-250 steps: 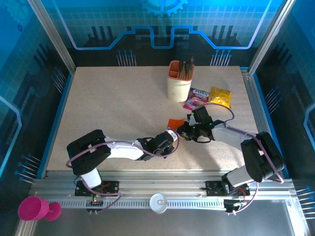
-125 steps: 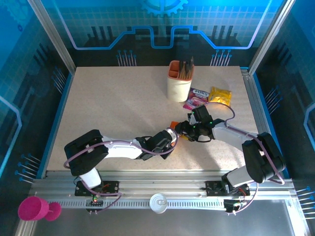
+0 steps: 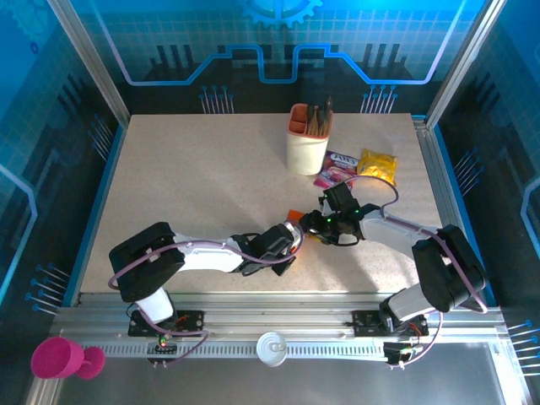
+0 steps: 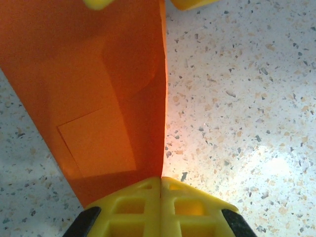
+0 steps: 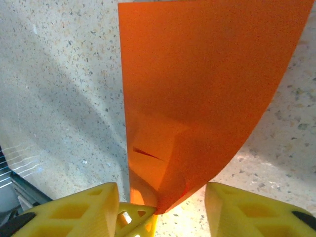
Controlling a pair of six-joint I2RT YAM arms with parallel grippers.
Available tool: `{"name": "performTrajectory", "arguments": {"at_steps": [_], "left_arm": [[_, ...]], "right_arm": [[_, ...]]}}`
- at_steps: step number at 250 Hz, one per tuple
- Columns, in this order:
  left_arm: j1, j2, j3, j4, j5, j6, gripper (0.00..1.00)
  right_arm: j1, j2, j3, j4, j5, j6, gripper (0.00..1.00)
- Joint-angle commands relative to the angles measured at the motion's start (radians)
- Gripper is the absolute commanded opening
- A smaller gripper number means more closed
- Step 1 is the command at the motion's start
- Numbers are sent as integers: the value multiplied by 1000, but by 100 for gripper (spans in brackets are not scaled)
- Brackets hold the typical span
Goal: Fold a paper plane with a square sheet of paper (pick it up from the middle)
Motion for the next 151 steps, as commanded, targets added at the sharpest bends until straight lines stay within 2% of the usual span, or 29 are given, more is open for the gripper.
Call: {"name": "performTrajectory", "arguments": {"at_steps": [1, 36, 69, 112, 151], "left_arm": [[27, -35, 4, 66, 10, -21, 0], [47, -51, -14, 83, 43, -48, 0], [74, -75, -36, 99, 95, -75, 0], [100, -80, -41, 99, 161, -88, 0], [120, -68, -50, 121, 201, -99, 0]], "right_arm": [[42, -17, -11, -73, -64, -34, 53], [-20, -102, -23, -115, -33, -76, 54], [-118, -155, -2, -159, -58, -158, 52], [-162, -115, 104, -200, -113, -292, 42], [-160, -56, 126, -180, -164, -335, 42]]}}
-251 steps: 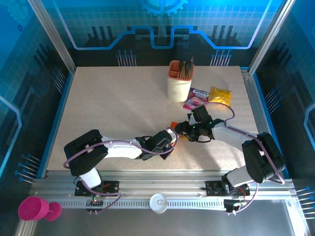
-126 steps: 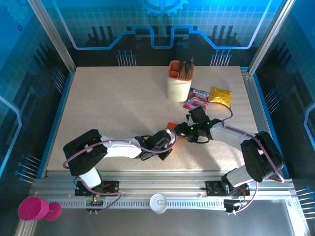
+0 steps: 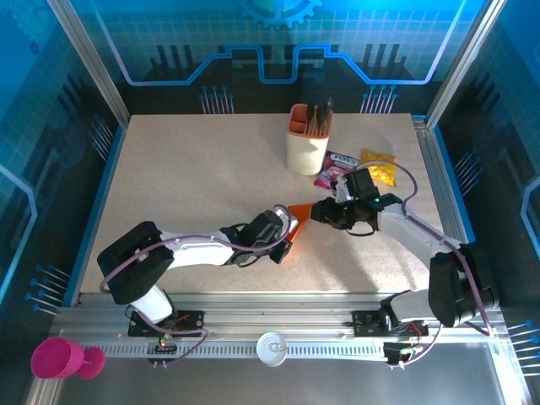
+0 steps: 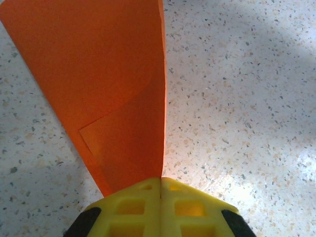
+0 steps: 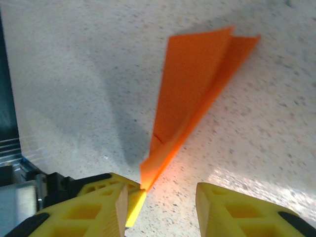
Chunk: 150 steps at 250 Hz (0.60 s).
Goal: Fold a paper plane with a square sheet of paper (pick it up from the middle)
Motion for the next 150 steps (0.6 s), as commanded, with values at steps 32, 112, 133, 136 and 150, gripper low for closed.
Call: {"name": "performTrajectory", "arguments": {"at_steps": [32, 112, 133, 136, 150], "left_arm": [[39, -1, -34, 59, 107, -53, 0], [49, 14, -30, 64, 127, -64, 0], [48, 16, -27, 62, 133, -63, 0], [48, 16, -26, 62, 133, -63, 0], [47, 18, -23, 58, 138, -62, 0]], "right_arm": [[22, 51, -9, 7, -47, -56, 47], [118, 61, -75, 86, 15, 92, 64], [131, 81, -60, 97, 9, 105, 66], [132, 84, -56, 97, 7, 106, 66], [140, 97, -45, 98, 11, 113, 68]]}}
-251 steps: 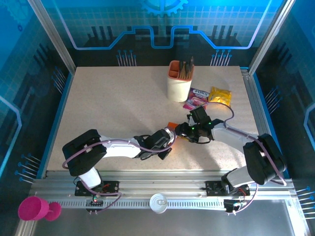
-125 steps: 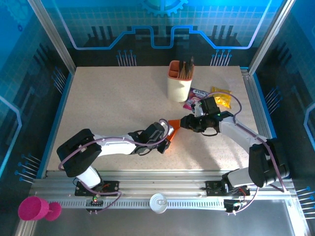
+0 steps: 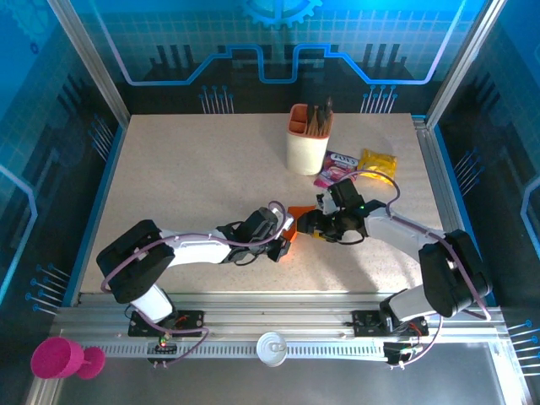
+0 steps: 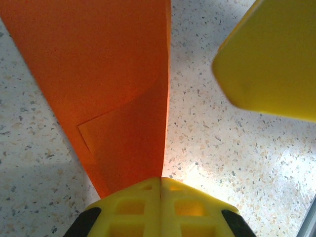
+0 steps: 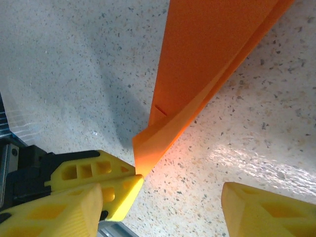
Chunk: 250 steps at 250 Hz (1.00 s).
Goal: Fold a paper plane with a square sheet of paper (pick it up from the middle)
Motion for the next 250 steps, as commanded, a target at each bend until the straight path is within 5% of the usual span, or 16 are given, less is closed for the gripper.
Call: {"name": "performTrajectory", "arguments": {"at_steps": [1, 129, 182, 250], "left_arm": [[3, 16, 3, 22, 36, -13, 0], [3, 30, 25, -7, 34, 26, 0], [3, 28, 23, -11, 22, 34, 30], [-6, 0, -11, 1, -44, 48, 41]], "right_arm": [[23, 31, 25, 26, 11, 42, 68], [31, 145, 33, 121, -13, 115, 65], [31, 172, 20, 167, -34, 137, 58], [29, 176, 15, 165, -32, 137, 52]]}}
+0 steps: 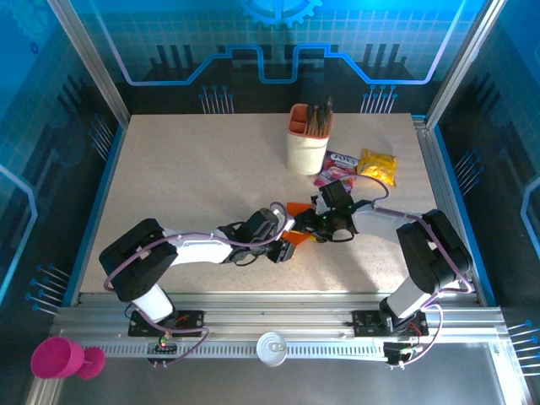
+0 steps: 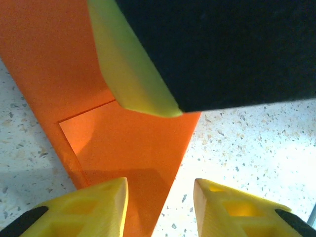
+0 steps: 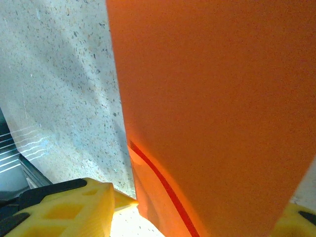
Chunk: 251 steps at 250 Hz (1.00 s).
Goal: Fold a paper plane with a square sheet of paper (pick it up from the middle)
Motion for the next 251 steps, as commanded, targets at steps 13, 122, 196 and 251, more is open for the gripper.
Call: {"name": "performTrajectory", "arguments": {"at_steps": [13, 122, 196, 251], "left_arm": [[-18, -26, -19, 5, -85, 42, 42], [-152, 6, -16, 12, -331, 134, 53], [-155, 50, -19, 39, -375, 158, 49], [-158, 59, -20, 51, -380, 165, 45]], "right_arm": [[10, 14, 8, 10, -21, 8, 51], [8, 18, 11, 7, -24, 12, 50], [9, 23, 16, 8, -30, 15, 50], [9, 23, 16, 8, -29, 15, 50]]}}
